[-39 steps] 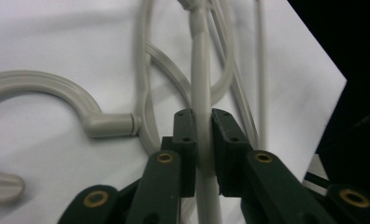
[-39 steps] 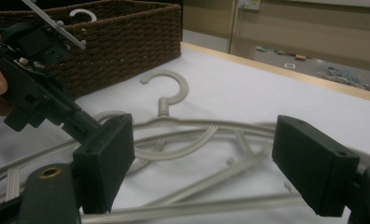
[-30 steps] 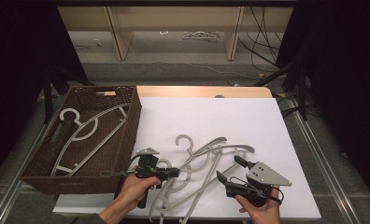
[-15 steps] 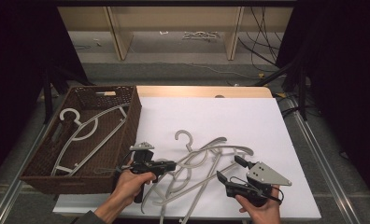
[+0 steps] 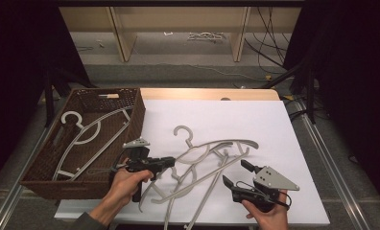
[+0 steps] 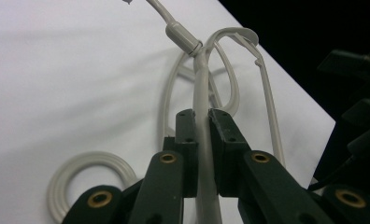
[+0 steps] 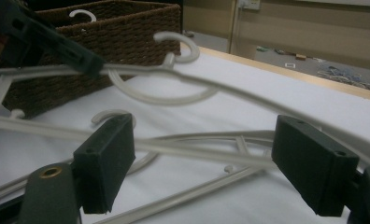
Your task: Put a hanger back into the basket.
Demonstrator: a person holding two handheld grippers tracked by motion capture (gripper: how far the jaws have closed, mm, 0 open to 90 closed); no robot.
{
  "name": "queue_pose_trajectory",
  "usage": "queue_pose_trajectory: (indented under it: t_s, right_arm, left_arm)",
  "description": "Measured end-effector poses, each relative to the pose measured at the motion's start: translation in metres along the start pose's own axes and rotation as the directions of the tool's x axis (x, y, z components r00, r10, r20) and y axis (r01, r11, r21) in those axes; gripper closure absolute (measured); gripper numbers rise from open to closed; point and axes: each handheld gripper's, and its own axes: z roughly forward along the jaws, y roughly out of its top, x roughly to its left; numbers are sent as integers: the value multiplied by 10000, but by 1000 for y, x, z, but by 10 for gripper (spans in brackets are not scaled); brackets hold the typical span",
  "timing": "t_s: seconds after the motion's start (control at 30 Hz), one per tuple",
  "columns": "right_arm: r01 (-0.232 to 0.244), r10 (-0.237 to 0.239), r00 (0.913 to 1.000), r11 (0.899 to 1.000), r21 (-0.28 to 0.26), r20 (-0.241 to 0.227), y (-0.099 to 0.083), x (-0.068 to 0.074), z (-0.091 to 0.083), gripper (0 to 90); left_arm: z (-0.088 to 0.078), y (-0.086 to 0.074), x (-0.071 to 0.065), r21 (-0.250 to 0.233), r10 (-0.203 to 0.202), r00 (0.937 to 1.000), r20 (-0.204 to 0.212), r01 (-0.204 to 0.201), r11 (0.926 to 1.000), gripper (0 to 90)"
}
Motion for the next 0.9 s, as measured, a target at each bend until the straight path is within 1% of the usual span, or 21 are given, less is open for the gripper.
queue_pose_trajectory:
  t_s: [0.03,0.07,0.1,0.13,0.17,0.2,0.23,0.27,0.3,0.33,0.37,0.43,0.47,0.5,0.53,0.6,0.63,0.67,0.73,0.87,0.9]
  right_arm:
    - [-37,38,10000,10000,75,-33,1,1,-1,225]
    - [-109,108,9998,9999,-50,-166,0,1,0,225]
    - [-123,122,9998,9999,-43,-181,0,1,0,225]
    - [-110,109,9998,9999,-74,-170,0,1,0,224]
    - [60,-60,10000,10000,-13,-17,1,0,-1,225]
    - [32,-32,10000,10000,91,-34,1,0,-2,224]
    - [32,-32,10000,10000,91,-34,1,0,-2,224]
    - [-60,60,10000,10000,2,-66,0,1,0,225]
    - [-114,115,9998,9999,35,-140,0,1,0,225]
    - [-61,61,10000,9999,84,-67,0,1,-1,225]
    - [-61,61,10000,9999,84,-67,0,1,-1,225]
    - [-34,35,10000,9998,202,-40,1,0,-2,225]
    - [-79,79,10000,10000,18,-46,0,1,0,225]
    - [-55,55,10000,10000,39,-32,0,1,0,225]
    - [-135,134,9998,9999,-70,-141,0,1,1,225]
    - [-147,146,9998,9998,-108,-167,0,1,1,225]
    - [-38,39,10000,9999,110,-78,0,1,0,225]
    - [-38,39,10000,9999,110,-78,0,1,0,225]
    - [-80,81,9999,9999,113,-73,0,1,0,225]
    - [-43,45,9999,9998,209,-109,0,1,1,225]
    - [-61,63,9999,9998,190,-85,0,1,1,225]
  left_arm:
    - [-4,3,0,-115,46,10000,-35,-46,9999,821]
    - [-9,7,-1,-230,61,10000,-36,-62,9997,821]
    - [-18,14,-1,-520,20,10000,-36,-22,9986,821]
    - [-23,18,-2,-644,82,9999,-100,-88,9979,821]
    - [-28,22,-2,-756,152,9997,-191,-166,9970,822]
    - [-33,27,-2,-861,201,9993,-315,-227,9960,821]
    - [-33,27,-2,-861,201,9993,-315,-227,9960,822]
    - [-45,35,-2,-1055,324,9986,-425,-367,9937,821]
    - [-45,35,-2,-1055,324,9986,-425,-367,9937,822]
    - [-57,43,-2,-1244,405,9971,-641,-482,9911,822]
    - [-57,43,-2,-1244,405,9971,-641,-482,9911,821]
    - [-69,49,-1,-1400,542,9945,-897,-665,9879,821]
    - [-75,52,0,-1458,546,9938,-965,-684,9869,821]
    - [-81,54,2,-1535,540,9930,-1050,-698,9857,822]
    - [-87,56,4,-1562,560,9906,-1247,-753,9848,821]
    - [-97,59,8,-1641,546,9881,-1440,-783,9833,821]
    - [-102,60,10,-1671,527,9869,-1527,-783,9828,822]
    - [-107,61,12,-1728,501,9856,-1614,-782,9819,822]
    - [-119,62,18,-1840,486,9798,-1937,-850,9793,822]
    - [-141,64,31,-2151,215,9704,-2404,-749,9737,822]
    - [-144,64,33,-2201,144,9690,-2465,-704,9729,822]
